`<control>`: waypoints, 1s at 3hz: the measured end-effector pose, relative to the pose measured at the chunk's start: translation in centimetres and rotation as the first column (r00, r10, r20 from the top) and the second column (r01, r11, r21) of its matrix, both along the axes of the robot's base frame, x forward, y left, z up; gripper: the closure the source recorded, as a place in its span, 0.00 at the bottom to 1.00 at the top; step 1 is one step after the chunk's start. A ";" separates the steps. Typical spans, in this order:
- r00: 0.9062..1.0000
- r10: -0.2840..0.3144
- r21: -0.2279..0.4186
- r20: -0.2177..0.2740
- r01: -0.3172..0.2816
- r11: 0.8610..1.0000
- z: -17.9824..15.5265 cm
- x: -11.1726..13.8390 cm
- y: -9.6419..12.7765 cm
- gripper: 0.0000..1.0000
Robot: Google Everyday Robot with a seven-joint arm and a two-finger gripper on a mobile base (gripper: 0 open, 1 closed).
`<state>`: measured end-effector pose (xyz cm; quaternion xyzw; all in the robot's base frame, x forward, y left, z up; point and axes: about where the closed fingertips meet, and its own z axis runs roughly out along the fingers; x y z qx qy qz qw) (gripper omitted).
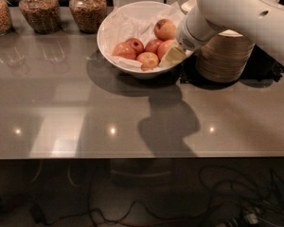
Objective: Pick apple from white bowl
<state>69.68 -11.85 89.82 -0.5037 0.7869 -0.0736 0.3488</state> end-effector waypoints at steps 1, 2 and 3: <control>1.000 0.001 -0.001 -0.005 -0.001 1.000 0.2 0.0 0.0 0.24; 1.000 0.012 -0.008 -0.027 -0.013 1.000 -0.3 -0.2 0.0 0.35; 1.000 0.013 -0.008 -0.027 -0.013 1.000 -0.1 -0.2 0.0 0.40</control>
Offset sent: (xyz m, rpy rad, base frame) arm -0.0081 -0.0012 -0.0227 -0.0322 0.1031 0.0490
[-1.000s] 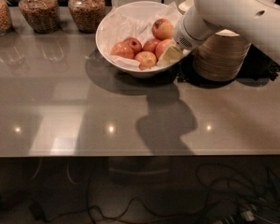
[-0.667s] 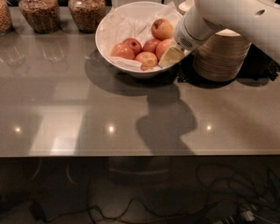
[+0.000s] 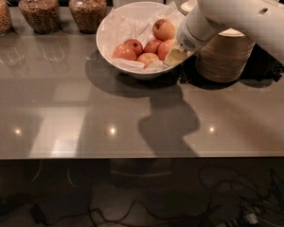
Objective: Pick apple from white bowl
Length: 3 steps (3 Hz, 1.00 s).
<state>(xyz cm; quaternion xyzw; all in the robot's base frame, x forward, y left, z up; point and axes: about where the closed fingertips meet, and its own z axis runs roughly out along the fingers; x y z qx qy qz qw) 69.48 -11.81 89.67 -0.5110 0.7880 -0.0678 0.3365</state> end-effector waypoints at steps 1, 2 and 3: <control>0.999 0.024 0.012 -0.041 -0.023 1.000 -1.3 0.4 0.7 0.39; 0.996 0.043 0.027 -0.072 -0.041 0.999 -2.5 1.0 1.6 0.34; 0.996 0.051 0.031 -0.079 -0.048 0.998 -2.6 1.3 2.0 0.53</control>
Offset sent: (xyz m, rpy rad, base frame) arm 0.0182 0.0242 -0.0352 0.0432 0.1059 0.0606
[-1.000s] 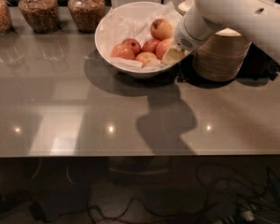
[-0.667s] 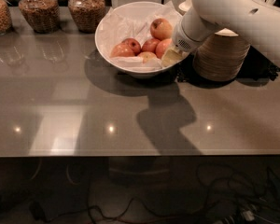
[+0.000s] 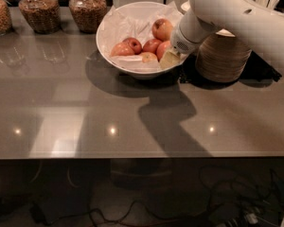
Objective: Pick apple from white bowl
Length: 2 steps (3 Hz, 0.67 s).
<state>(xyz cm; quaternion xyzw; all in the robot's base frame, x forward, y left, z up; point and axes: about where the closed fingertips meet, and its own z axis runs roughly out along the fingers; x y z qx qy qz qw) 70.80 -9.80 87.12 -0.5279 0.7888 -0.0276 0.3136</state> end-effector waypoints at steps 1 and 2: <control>1.000 0.020 -0.005 0.007 -0.019 1.000 0.8 0.5 0.7 0.76; 0.998 0.041 -0.028 0.036 -0.040 0.999 3.2 0.9 0.9 0.98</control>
Offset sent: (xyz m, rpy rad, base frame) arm 0.0134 0.0105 0.0669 -0.0522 -0.0800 0.0629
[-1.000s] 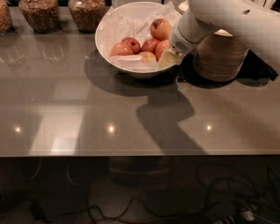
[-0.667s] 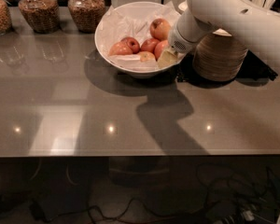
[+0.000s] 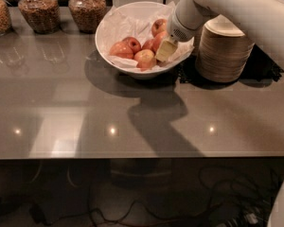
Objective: Pick apple from white bowl
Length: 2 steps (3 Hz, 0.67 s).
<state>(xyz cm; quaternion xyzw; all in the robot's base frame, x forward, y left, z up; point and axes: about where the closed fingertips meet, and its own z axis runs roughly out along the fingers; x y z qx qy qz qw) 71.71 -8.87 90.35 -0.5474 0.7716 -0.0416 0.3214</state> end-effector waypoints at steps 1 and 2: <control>0.999 0.018 -0.001 0.035 -0.018 1.000 2.9 0.1 0.1 1.00; 0.996 0.052 0.053 0.073 -0.056 0.997 5.6 -0.5 -0.3 1.00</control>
Offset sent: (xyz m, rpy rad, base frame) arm -0.0178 -0.0151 0.0946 0.1403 -0.1161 0.0949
